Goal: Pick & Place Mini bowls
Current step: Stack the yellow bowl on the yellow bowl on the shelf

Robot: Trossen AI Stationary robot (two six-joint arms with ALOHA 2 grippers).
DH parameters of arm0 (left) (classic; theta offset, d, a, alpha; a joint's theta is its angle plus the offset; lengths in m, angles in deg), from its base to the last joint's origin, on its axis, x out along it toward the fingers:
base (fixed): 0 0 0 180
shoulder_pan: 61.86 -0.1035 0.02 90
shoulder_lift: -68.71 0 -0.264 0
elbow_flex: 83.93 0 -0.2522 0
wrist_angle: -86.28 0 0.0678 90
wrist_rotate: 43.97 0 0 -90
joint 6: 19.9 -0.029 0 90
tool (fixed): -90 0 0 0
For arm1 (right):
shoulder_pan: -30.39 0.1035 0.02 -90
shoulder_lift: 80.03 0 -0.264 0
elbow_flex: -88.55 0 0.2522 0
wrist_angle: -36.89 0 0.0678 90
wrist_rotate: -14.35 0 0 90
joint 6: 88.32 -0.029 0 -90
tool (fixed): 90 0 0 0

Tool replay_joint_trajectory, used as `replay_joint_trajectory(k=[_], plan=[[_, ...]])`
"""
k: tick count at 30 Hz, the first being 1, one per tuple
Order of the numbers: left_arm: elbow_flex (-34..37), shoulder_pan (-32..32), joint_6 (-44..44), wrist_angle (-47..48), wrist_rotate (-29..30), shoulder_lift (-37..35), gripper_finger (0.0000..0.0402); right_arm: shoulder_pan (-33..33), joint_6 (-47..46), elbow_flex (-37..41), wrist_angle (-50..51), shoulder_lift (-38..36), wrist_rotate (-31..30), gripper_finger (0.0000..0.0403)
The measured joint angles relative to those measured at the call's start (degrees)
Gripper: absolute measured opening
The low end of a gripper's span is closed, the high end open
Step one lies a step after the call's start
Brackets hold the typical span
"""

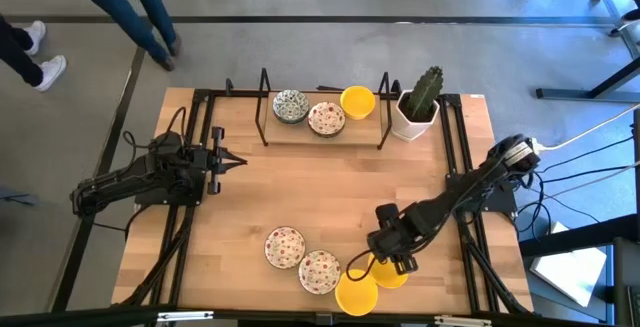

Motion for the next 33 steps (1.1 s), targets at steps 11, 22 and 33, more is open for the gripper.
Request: replay_joint_trajectory(k=[11, 22, 33], plan=[[0.0, 0.0, 0.0, 0.0, 0.0, 0.0, 0.0006, 0.0, -1.3, 4.7, -3.2, 3.6, 0.9, 0.0248], [0.0, 0.0, 0.0, 0.0, 0.0, 0.0, 0.0006, 0.0, -0.6, 4.8, -3.4, 4.8, 0.9, 0.0147], [0.0, 0.0, 0.0, 0.0, 0.0, 0.0, 0.0006, -1.2, -0.9, 4.7, -3.1, 4.7, 1.4, 0.0016]])
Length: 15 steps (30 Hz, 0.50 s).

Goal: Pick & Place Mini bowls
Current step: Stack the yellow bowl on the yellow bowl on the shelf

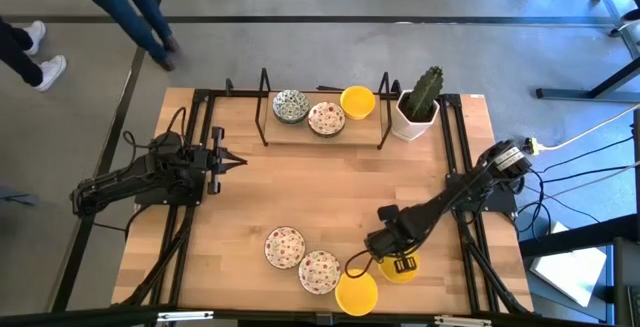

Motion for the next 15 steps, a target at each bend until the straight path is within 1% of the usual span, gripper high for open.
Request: replay_joint_trajectory(k=[5, 8, 10, 13, 15], plan=[[0.0, 0.0, 0.0, 0.0, 0.0, 0.0, 0.0006, -1.6, 2.9, 0.0, 1.3, -1.7, -1.1, 0.0008], [0.0, 0.0, 0.0, 0.0, 0.0, 0.0, 0.0006, -2.3, 7.8, 0.1, 1.5, -5.1, -4.5, 0.0007], [0.0, 0.0, 0.0, 0.0, 0.0, 0.0, 0.0006, -3.1, 9.9, 0.1, 1.5, -8.5, -6.6, 0.0007], [0.0, 0.0, 0.0, 0.0, 0.0, 0.0, 0.0006, -4.6, 12.0, 0.1, 0.9, -15.3, -8.0, 0.0005], [0.0, 0.0, 0.0, 0.0, 0.0, 0.0, 0.0006, -5.1, 13.7, 0.1, -0.4, -20.5, -10.9, 0.0004]])
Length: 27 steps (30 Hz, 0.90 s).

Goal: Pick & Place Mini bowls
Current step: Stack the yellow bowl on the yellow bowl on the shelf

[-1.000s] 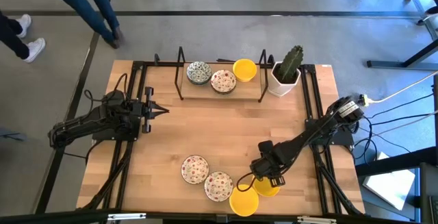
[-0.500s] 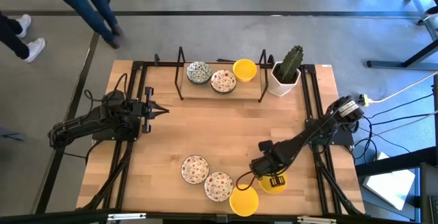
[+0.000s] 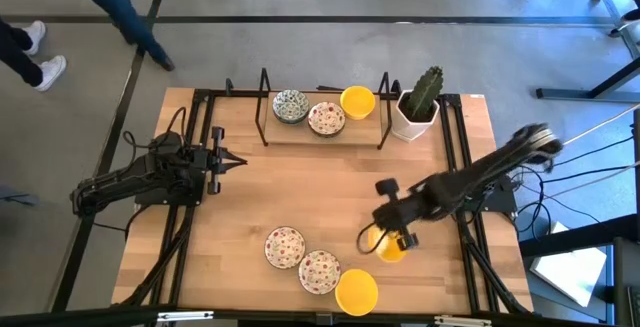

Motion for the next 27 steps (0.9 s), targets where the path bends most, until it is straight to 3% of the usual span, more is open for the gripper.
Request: replay_joint_trajectory(k=[7, 15, 22, 27], plan=[[0.0, 0.0, 0.0, 0.1, 0.0, 0.0, 0.0006, -0.5, 3.6, 1.6, -7.1, -19.6, -5.0, 0.0005], [0.0, 0.0, 0.0, 0.2, 0.0, 0.0, 0.0006, -1.6, -4.0, 16.5, -14.9, -41.0, -10.6, 0.0005], [0.0, 0.0, 0.0, 0.2, 0.0, 0.0, 0.0006, -1.6, -8.5, 29.9, -22.0, -54.1, -11.2, 0.0005], [0.0, 0.0, 0.0, 0.1, 0.0, 0.0, 0.0006, -1.5, -10.6, 37.8, -29.7, -58.7, -9.8, 0.0005]])
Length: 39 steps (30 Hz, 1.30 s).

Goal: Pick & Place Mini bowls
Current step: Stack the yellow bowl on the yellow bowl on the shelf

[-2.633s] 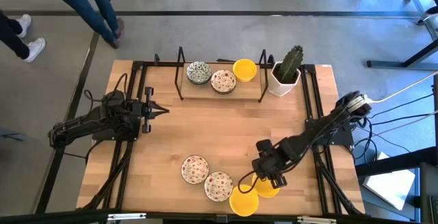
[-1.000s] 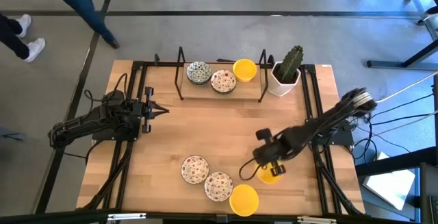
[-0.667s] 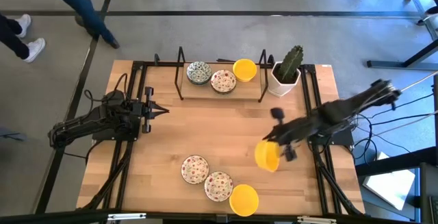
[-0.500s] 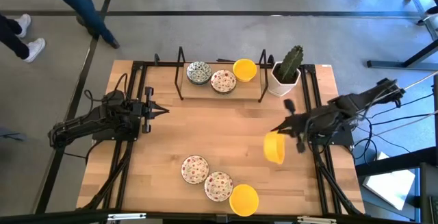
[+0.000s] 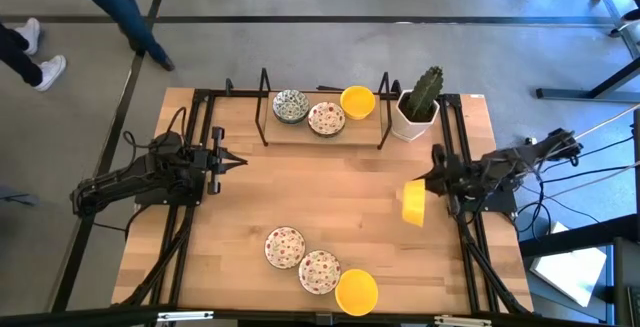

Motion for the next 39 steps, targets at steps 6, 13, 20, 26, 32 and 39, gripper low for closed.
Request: replay_joint_trajectory(k=[6, 13, 20, 26, 32, 39], plan=[[0.0, 0.0, 0.0, 0.0, 0.0, 0.0, 0.0006, 0.0, -0.4, 4.8, -2.2, -1.6, 0.1, 0.0005], [0.0, 0.0, 0.0, -0.1, 0.0, 0.0, 0.0006, 0.0, -1.6, 8.1, -5.4, -1.6, 0.1, 0.0005], [0.0, 0.0, 0.0, -0.1, 0.0, 0.0, 0.0006, -0.1, -1.0, 8.8, -5.5, -1.5, -3.1, 0.0005], [0.0, 0.0, 0.0, -0.1, 0.0, 0.0, 0.0006, -3.2, 2.4, 4.5, -5.5, 1.9, -3.9, 0.0005], [0.0, 0.0, -0.5, -0.6, 0.0, 0.0, 0.0006, -7.1, 10.5, -7.3, -5.5, 14.3, -2.9, 0.0004], [0.0, 0.0, -0.6, -0.5, 0.0, 0.0, 0.0006, -14.7, 18.7, -30.7, 4.4, 32.8, -4.3, 0.0004]])
